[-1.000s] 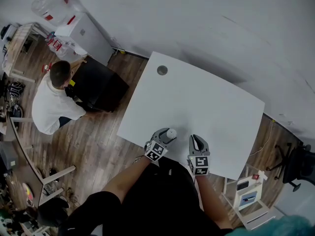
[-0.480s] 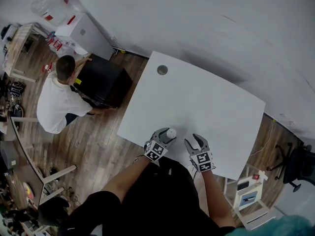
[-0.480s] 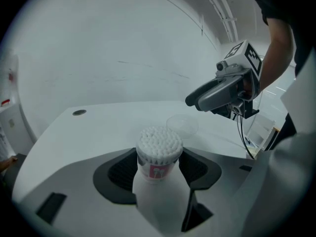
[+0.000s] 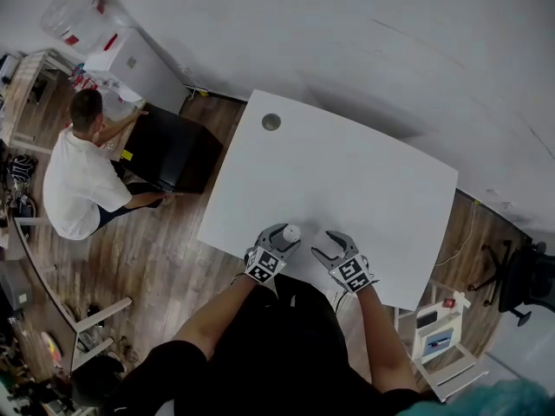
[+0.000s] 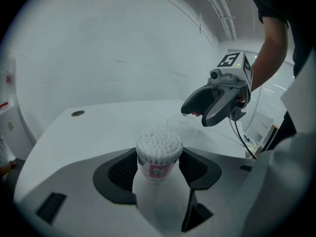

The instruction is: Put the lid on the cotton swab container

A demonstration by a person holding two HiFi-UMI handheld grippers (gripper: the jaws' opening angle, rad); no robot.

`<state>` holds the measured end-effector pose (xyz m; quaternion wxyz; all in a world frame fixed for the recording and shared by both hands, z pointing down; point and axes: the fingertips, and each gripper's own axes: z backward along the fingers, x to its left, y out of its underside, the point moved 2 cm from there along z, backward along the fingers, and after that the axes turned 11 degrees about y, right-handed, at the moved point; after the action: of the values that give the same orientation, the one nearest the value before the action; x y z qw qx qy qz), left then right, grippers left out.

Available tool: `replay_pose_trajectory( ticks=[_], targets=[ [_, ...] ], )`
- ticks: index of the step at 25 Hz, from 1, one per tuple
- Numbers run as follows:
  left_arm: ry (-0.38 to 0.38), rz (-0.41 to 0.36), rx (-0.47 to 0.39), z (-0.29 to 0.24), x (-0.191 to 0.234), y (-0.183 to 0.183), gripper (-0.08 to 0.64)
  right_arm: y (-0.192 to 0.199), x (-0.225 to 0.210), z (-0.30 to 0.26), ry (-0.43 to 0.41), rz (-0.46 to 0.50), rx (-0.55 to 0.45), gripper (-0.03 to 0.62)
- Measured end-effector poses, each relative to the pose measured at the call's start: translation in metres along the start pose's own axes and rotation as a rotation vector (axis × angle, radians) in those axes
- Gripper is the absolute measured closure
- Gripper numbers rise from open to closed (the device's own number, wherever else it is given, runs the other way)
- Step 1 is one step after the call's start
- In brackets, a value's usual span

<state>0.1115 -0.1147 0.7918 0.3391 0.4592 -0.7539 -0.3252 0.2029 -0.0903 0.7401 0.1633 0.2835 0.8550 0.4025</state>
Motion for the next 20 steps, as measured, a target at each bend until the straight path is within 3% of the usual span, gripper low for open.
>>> replay_pose_trajectory(
  ticks=[5,9,20],
  targets=[
    [0.007,-0.002,0.006,-0.002,-0.004,0.002,0.292,0.01,0.01,-0.006,-0.06,0.145,0.049,0.342],
    [0.009,-0.005,0.013,-0.003,-0.004,0.002,0.293,0.011,0.011,-0.009,-0.03,0.225,0.056,0.344],
    [0.016,-0.021,0.029,-0.004,-0.008,0.003,0.292,-0.001,0.012,-0.001,-0.026,0.249,0.012,0.373]
  ],
)
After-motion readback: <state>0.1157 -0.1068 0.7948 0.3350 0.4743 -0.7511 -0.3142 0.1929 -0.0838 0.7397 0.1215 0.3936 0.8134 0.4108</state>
